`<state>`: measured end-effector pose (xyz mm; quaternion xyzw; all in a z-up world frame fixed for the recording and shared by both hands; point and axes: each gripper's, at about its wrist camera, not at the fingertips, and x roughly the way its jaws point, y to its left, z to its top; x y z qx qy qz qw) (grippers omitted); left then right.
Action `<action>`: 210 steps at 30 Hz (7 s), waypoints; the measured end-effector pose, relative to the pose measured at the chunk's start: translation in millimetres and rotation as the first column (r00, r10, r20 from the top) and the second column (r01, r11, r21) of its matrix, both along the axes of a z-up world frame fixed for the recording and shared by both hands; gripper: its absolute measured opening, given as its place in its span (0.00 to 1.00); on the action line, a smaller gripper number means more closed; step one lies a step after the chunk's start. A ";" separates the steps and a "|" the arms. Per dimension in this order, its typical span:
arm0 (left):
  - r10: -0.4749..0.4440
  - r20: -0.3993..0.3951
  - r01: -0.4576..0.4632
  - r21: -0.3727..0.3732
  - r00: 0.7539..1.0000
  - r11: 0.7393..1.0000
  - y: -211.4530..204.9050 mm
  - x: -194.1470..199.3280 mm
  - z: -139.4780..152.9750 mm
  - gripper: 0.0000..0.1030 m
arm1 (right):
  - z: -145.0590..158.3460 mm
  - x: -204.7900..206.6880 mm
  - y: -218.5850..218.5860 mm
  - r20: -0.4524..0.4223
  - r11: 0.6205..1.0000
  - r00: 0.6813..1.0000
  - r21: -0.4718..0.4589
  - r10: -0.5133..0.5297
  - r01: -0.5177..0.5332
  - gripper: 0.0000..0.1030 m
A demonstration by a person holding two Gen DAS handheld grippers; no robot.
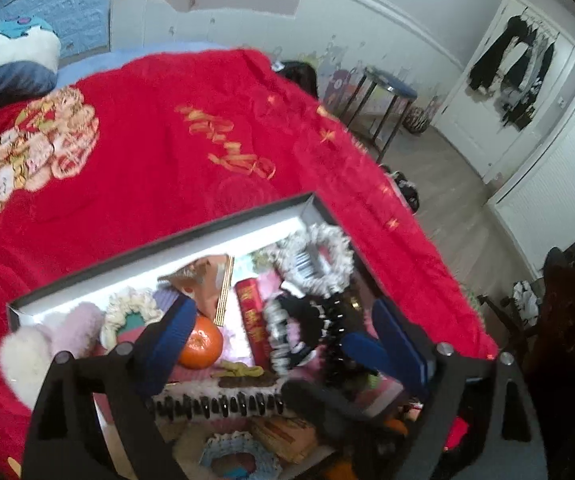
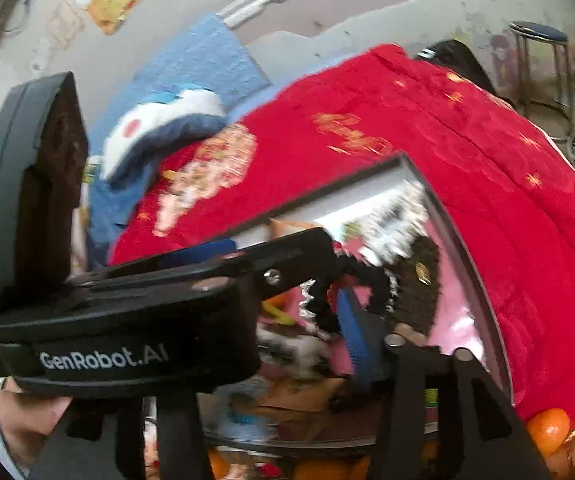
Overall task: Organize objects
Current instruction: 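Withdraw both open grippers from the tray, then lower the left gripper around a tangerine beside the tray, then close the left gripper on the tangerine while the right grasps a tan paper candy packet, then lift and carry the tangerine and candy packet over the tray with both grippers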
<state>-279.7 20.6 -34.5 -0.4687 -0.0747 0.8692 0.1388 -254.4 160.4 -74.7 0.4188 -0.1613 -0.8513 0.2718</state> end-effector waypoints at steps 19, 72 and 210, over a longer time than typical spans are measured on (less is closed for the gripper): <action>0.080 -0.175 -0.078 0.020 0.981 0.997 -67.3 141.9 101.9 1.00 | 108.4 88.3 34.3 -0.201 0.985 0.972 0.103 -0.119 0.141 1.00; 0.033 0.099 -0.026 -0.070 0.995 0.997 -7.3 158.8 -48.2 0.87 | 10.5 121.4 94.7 0.049 0.979 0.988 0.155 -0.145 0.136 0.42; 0.059 -0.225 -0.083 -0.099 0.973 0.992 -41.2 73.8 116.6 0.38 | 153.6 51.0 67.5 -0.243 0.998 0.968 0.004 0.058 -0.058 0.30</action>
